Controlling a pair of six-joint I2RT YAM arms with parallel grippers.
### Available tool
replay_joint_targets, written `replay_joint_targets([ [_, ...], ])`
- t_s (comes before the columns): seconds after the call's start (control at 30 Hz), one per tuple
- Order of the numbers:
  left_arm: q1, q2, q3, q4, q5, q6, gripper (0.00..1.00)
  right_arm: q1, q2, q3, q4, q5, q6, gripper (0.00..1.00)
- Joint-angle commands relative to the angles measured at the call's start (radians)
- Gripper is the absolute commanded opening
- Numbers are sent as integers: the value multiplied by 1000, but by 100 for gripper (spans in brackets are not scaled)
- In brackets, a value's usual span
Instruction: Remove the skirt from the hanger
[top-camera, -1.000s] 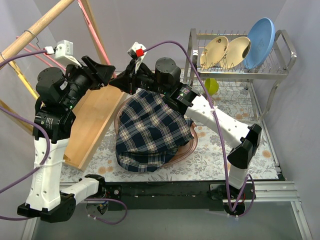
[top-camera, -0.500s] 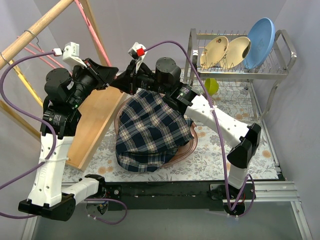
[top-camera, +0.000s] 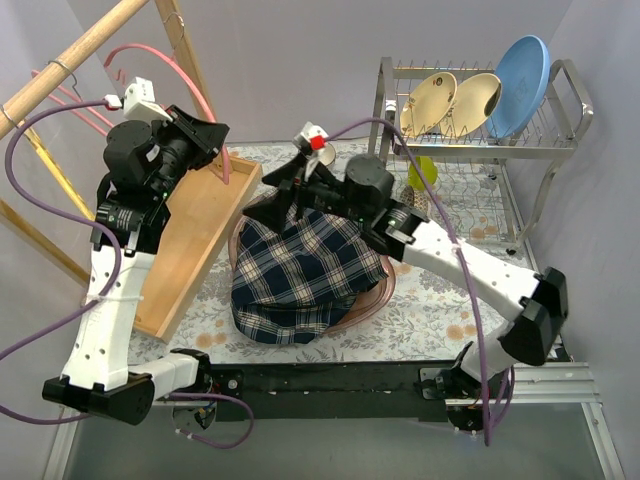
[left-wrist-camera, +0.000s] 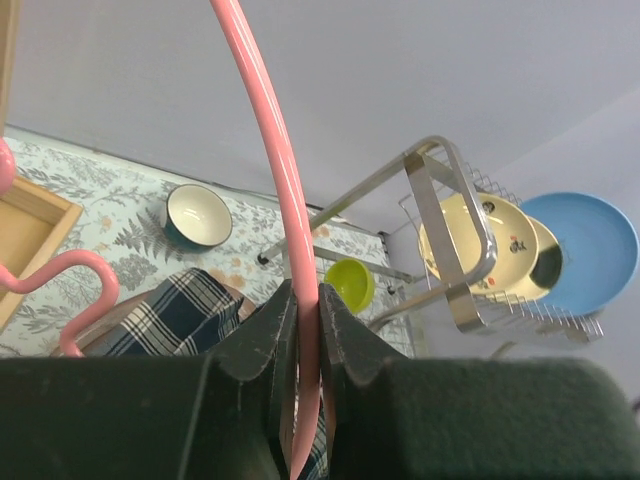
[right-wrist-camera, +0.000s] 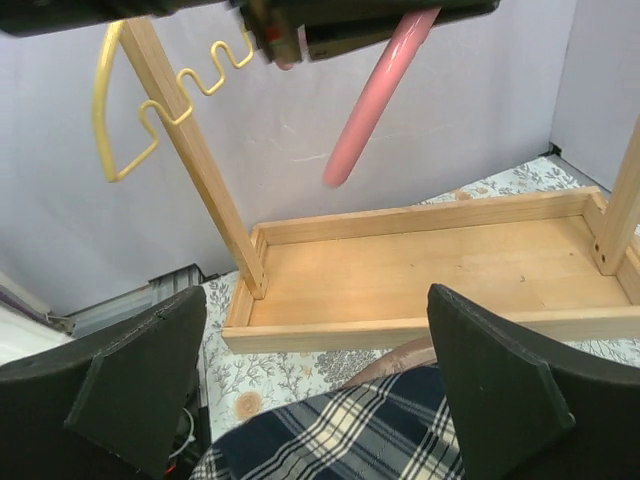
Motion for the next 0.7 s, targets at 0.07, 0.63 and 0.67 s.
replay_joint_targets([
  [0.07, 7, 59, 148, 23, -112, 28, 0, 0, -266, -240, 191, 87, 11, 98],
  [0.63, 68, 125, 216, 123, -225, -21, 0, 0, -561, -389, 107, 216, -40, 98],
  [0.67, 82, 129, 217, 123, -225, -33, 0, 0, -569, -390, 101, 227, -40, 98],
])
